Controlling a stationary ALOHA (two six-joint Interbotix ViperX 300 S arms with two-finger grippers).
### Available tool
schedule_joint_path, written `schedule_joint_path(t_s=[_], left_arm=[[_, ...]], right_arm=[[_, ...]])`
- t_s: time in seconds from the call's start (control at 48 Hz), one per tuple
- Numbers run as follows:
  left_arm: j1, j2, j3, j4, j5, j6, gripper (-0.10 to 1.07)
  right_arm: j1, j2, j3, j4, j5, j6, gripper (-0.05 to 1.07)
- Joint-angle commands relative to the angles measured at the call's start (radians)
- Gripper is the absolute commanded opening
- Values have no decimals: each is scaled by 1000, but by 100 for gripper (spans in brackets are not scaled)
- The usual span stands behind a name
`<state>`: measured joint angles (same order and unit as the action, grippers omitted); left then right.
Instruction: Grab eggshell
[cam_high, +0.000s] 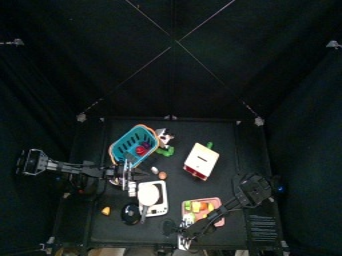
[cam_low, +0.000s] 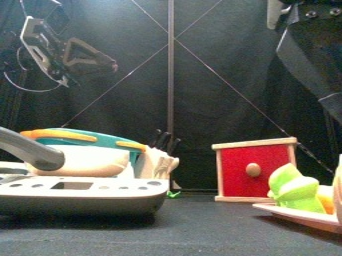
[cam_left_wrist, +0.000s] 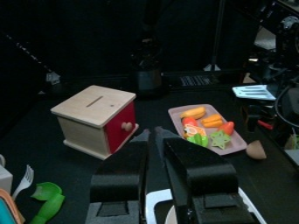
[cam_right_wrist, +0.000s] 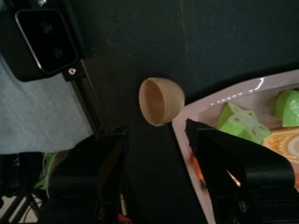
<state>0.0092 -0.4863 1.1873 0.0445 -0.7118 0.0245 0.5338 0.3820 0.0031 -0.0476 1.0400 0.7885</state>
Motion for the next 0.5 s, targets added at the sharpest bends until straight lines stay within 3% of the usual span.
schedule_joint_path(t_s=[0.0, 0.479], left_arm=[[2, -3, -12, 0, -11, 0, 58], [2, -5, -2, 0, -11, -2, 58]], right_arm=[[-9, -21, -23, -25, 2, 5, 86], [-23, 21, -9, -75, -25, -6, 84]])
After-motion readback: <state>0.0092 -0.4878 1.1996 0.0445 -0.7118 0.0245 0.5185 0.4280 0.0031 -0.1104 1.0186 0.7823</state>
